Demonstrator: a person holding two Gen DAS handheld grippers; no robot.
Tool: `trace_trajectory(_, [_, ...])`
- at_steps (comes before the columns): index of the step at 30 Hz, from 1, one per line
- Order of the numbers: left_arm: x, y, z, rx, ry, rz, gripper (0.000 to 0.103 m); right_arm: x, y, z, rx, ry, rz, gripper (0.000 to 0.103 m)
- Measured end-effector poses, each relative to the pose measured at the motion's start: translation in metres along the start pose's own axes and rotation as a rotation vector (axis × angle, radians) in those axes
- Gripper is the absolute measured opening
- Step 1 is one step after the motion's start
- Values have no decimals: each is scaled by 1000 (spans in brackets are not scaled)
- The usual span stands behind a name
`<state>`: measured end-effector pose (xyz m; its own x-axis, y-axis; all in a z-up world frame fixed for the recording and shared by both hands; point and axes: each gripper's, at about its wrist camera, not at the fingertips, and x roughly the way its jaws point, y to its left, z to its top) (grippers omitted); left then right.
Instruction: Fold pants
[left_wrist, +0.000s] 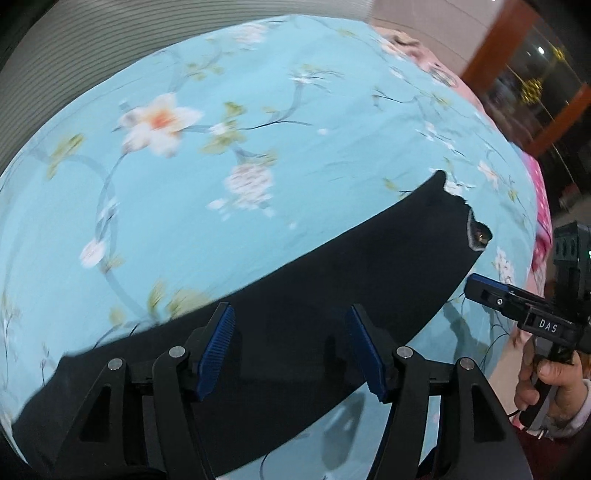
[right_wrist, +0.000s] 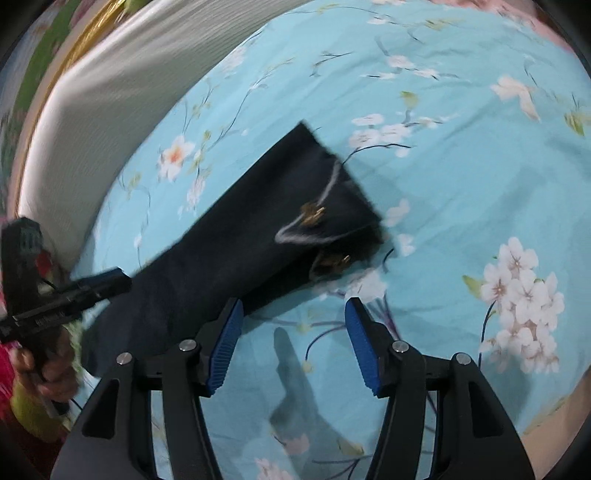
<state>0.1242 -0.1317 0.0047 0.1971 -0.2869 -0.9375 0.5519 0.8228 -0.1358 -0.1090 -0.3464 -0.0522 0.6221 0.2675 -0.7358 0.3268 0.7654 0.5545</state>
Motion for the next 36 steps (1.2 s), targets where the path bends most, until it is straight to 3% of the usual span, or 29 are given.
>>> trace_trajectory(7, [33, -33, 41, 79, 60, -74, 66, 10, -25, 13, 149, -31, 96, 63])
trace_trajectory(12, [55, -57, 66, 141, 95, -105, 66, 12, -32, 21, 179, -62, 139, 62])
trace_trajectory(13, [58, -63, 70, 155, 100, -124, 66, 13, -31, 22, 162, -65, 127, 50])
trace_trajectory(14, [62, -70, 76, 172, 107, -152, 66, 13, -32, 24, 149, -61, 108, 31])
trace_trajectory(16, [69, -82, 85, 211, 121, -187, 66, 14, -41, 28, 149, -52, 103, 17])
trace_trajectory(20, [92, -106, 102, 278, 168, -206, 66, 8, -54, 33, 160, -57, 138, 14])
trace_trajectory(22, [104, -113, 108, 295, 193, -229, 63, 4, -55, 34, 132, -49, 142, 14])
trace_trajectory(25, [120, -120, 113, 292, 234, -270, 48, 2, -54, 36, 78, -30, 127, 14])
trace_trajectory(29, [122, -122, 113, 299, 221, -327, 22, 3, -53, 36, 50, -20, 122, 14])
trace_trajectory(36, [104, -112, 108, 265, 148, -333, 11, 1, -45, 38, 10, -28, 138, 14])
